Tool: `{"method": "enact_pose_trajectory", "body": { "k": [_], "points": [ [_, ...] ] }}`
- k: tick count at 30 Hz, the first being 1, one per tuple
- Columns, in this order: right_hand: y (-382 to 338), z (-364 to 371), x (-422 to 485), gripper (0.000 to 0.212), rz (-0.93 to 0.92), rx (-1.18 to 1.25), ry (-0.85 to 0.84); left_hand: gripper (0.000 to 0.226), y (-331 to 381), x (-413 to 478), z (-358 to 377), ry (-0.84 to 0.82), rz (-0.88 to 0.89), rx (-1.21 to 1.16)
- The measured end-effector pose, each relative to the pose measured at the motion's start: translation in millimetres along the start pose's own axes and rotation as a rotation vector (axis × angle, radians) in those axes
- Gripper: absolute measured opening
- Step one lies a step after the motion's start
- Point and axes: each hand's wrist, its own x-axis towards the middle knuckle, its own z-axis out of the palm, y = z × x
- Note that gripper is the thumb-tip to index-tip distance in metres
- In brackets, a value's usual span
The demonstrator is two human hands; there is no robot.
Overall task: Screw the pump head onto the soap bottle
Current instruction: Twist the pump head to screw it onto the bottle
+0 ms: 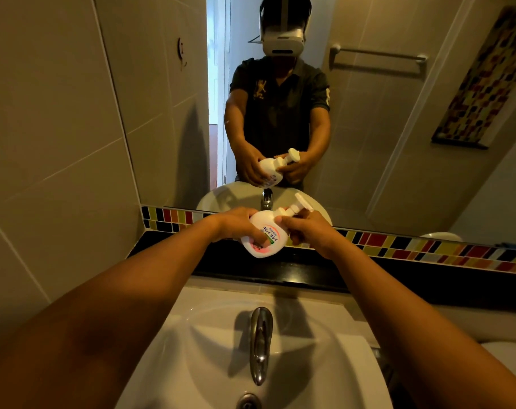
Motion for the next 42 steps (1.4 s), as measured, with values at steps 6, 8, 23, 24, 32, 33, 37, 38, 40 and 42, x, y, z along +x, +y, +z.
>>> {"method": "enact_pose_trajectory", "body": {
  "k": [6,8,23,24,32,33,37,38,40,42],
  "points": [
    [-4,6,-2,0.039,-0.063,-0.120,0.135,0.058,3,2,10,0.115,0.047,0.023],
    [-5,6,-3,0.036,-0.084,-0.120,0.141,0.058,3,2,10,0.089,0.046,-0.007],
    [-7,22,4,0.018,-0.143,-0.117,0.326,0.038,3,0,7,-0.035,0.015,-0.161],
    [-6,22,5,0.019,-0.133,-0.130,0.336,0.038,2,0,10,-0.016,0.025,-0.152],
    [3,22,8,0.031,-0.064,-0.157,0.399,0.051,-2,3,28,0.129,0.073,-0.061],
    [4,22,8,0.032,-0.063,-0.154,0.403,0.053,-2,4,30,0.146,0.075,-0.047],
    [8,20,8,0.035,-0.045,-0.135,0.419,0.058,-5,7,37,0.202,0.084,0.022],
    [9,20,8,0.035,-0.039,-0.132,0.420,0.059,-5,8,38,0.204,0.086,0.034],
    [11,19,8,0.034,-0.038,-0.127,0.421,0.059,-6,10,40,0.204,0.088,0.045],
    [12,18,8,0.029,-0.041,-0.118,0.420,0.058,-6,11,40,0.194,0.084,0.041]
  ]
}}
